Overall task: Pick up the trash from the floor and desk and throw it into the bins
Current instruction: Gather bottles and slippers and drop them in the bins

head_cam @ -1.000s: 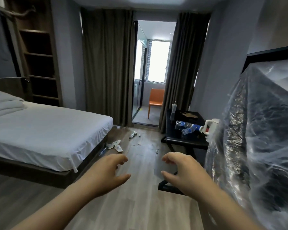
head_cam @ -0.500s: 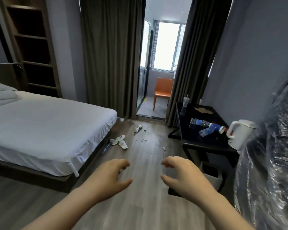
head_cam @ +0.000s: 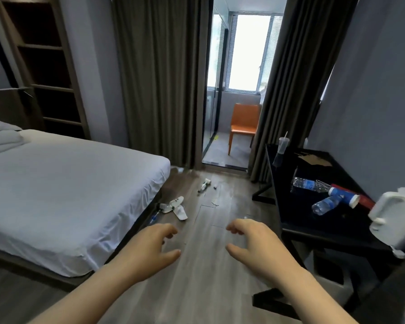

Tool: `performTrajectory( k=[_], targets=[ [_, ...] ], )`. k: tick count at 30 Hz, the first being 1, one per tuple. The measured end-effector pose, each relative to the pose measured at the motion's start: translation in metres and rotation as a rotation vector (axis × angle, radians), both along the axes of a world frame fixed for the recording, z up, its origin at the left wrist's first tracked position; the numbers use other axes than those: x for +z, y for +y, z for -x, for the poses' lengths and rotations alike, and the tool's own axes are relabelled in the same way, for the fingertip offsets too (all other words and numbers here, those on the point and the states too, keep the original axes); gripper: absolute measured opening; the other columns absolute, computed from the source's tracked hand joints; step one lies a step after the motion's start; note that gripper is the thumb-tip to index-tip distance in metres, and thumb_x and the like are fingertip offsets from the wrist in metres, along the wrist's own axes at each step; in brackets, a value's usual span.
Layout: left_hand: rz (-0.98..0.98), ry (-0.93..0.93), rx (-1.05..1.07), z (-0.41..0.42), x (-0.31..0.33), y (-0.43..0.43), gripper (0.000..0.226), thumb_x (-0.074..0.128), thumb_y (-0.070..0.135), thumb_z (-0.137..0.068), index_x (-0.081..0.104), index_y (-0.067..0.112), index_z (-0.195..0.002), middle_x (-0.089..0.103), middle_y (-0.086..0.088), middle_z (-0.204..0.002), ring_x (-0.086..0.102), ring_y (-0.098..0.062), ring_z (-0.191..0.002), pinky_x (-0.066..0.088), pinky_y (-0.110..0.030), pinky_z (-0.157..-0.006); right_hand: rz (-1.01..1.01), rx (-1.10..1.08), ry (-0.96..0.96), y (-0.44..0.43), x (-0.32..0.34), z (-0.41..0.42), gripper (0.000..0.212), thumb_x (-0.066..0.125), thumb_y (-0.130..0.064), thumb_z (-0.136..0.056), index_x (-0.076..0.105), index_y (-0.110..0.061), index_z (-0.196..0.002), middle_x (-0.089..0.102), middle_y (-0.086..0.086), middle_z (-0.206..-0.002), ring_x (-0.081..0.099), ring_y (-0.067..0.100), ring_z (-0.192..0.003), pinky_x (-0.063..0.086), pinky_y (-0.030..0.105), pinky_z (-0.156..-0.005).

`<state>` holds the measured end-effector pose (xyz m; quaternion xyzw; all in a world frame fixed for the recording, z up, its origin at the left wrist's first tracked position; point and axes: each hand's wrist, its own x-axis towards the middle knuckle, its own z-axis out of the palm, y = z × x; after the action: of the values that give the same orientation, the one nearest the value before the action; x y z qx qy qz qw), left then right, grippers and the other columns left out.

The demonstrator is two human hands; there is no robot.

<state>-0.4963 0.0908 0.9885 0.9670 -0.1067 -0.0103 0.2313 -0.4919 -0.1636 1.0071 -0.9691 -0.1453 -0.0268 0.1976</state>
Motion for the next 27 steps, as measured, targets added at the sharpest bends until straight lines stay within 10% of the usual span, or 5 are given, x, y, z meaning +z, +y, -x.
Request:
performTrajectory(
  k=[27],
  targets=[
    [-0.015, 0.181, 0.015, -0.473, -0.071, 0.175, 0.045, 0.063, 0.047, -0.082, 0.055, 0.029, -0.122, 0.061, 0.010, -0.117, 0.058, -0.005, -0.099, 0.047, -0.021, -0.082, -0.053, -0.132, 0.227, 0.159, -0.067, -0.457, 0.042, 0.063, -0.037, -0.079, 0.058, -0.029, -0.120, 0.059, -0.012, -0.113, 0.054, 0.004, -0.108, 0.044, 0.023, -0.091]
  ],
)
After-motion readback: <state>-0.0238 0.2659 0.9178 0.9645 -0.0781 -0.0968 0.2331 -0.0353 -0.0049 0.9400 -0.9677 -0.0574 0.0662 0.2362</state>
